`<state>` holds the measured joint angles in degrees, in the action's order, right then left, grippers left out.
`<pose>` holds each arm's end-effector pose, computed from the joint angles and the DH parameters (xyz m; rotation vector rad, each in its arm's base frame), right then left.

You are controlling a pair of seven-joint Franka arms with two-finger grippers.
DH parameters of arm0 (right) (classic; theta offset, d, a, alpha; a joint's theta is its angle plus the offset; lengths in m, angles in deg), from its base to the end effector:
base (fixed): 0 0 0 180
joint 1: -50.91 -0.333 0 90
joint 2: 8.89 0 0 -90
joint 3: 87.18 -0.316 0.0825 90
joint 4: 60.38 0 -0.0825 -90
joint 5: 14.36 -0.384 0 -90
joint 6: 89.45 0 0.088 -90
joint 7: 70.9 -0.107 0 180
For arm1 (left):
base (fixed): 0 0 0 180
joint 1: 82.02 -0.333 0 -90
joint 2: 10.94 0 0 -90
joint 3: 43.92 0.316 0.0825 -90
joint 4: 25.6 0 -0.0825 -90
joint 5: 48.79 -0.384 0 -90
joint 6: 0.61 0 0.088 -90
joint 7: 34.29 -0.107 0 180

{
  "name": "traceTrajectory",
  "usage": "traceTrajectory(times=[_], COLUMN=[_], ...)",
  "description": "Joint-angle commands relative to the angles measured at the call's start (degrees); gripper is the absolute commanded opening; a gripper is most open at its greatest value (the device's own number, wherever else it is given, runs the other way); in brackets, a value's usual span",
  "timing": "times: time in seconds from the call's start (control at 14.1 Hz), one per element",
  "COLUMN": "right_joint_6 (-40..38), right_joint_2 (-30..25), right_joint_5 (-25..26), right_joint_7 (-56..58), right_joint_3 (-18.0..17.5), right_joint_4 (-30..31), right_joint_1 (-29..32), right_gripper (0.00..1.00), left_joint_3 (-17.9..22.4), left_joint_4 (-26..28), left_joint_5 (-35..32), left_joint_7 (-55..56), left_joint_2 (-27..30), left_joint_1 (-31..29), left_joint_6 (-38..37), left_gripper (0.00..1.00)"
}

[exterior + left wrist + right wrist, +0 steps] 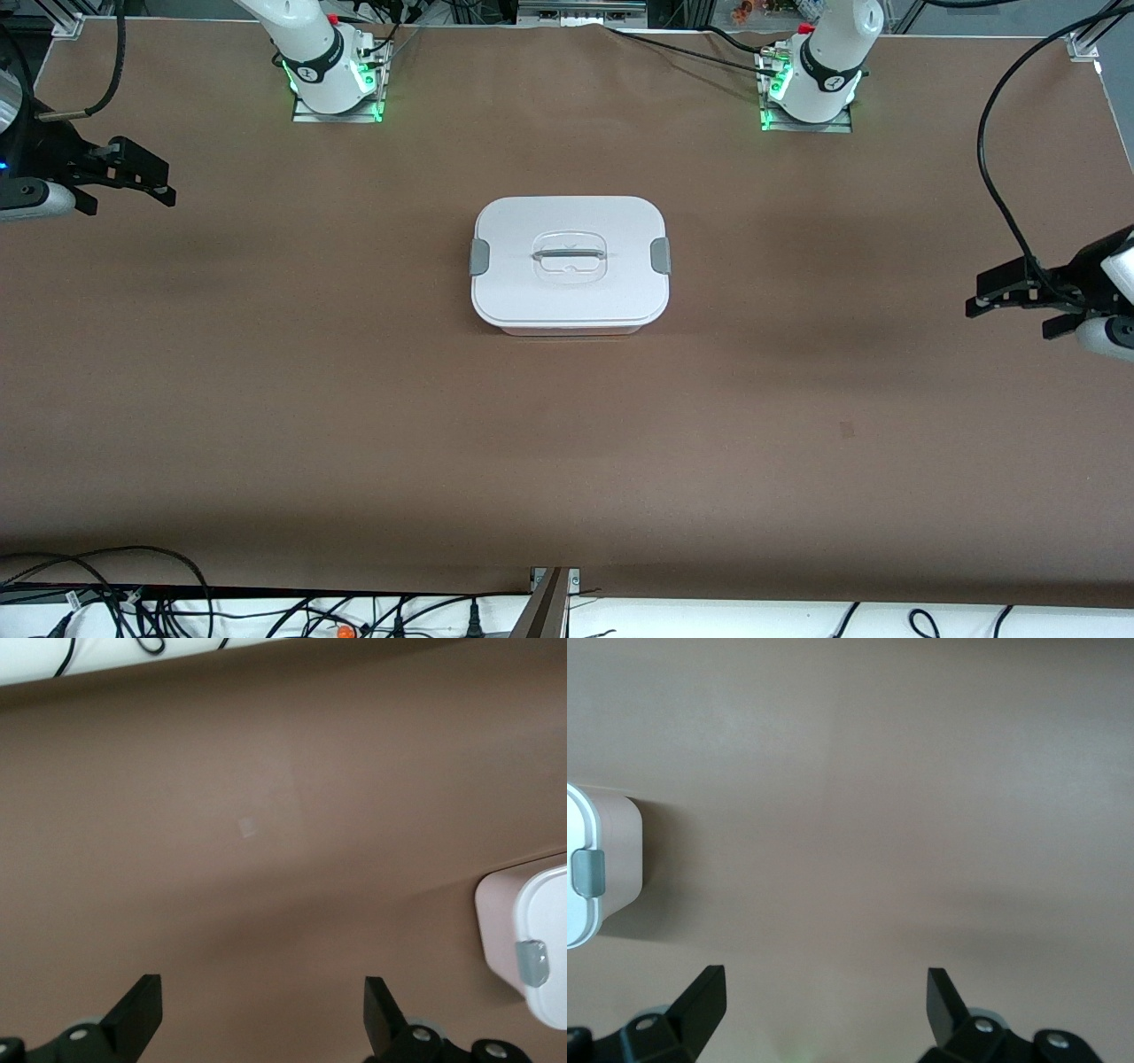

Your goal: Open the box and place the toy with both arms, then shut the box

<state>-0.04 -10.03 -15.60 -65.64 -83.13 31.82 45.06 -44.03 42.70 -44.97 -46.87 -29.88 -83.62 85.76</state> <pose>0.5462 0.0191 0.6165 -3.1115 -0.1919 0.0439 0.6465 0.0096 0.5979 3.0581 -0.3025 -0.0105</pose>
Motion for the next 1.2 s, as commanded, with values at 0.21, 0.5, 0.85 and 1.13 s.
traceTrajectory(times=[0.21,0.5,0.85,1.13], right_joint_6=[-0.03,0.41,0.32,0.32], right_joint_2=[-0.09,-0.01,-0.01,-0.01], right_joint_5=[-0.43,-0.34,-0.34,-0.34], right_joint_7=[0.37,0.37,0.37,0.37], right_joint_3=[-0.45,-0.36,-0.01,-0.01], right_joint_4=[-0.36,-0.36,-0.36,-0.36], right_joint_1=[-0.04,-0.04,0.31,0.31], right_gripper=[1.0,1.0,1.0,1.0], left_joint_3=[0.2,0.2,0.11,0.11], left_joint_4=[13.0,20.27,20.38,20.38], left_joint_5=[-4.09,-3.91,-3.82,-3.73], left_joint_7=[1.68,7.92,7.31,7.31], left_joint_2=[9.7,15.23,13.49,13.31], left_joint_1=[-1.21,-1.13,-1.65,-1.65], left_joint_6=[4.95,4.6,4.6,4.6], left_gripper=[1.0,1.0,1.0,1.0])
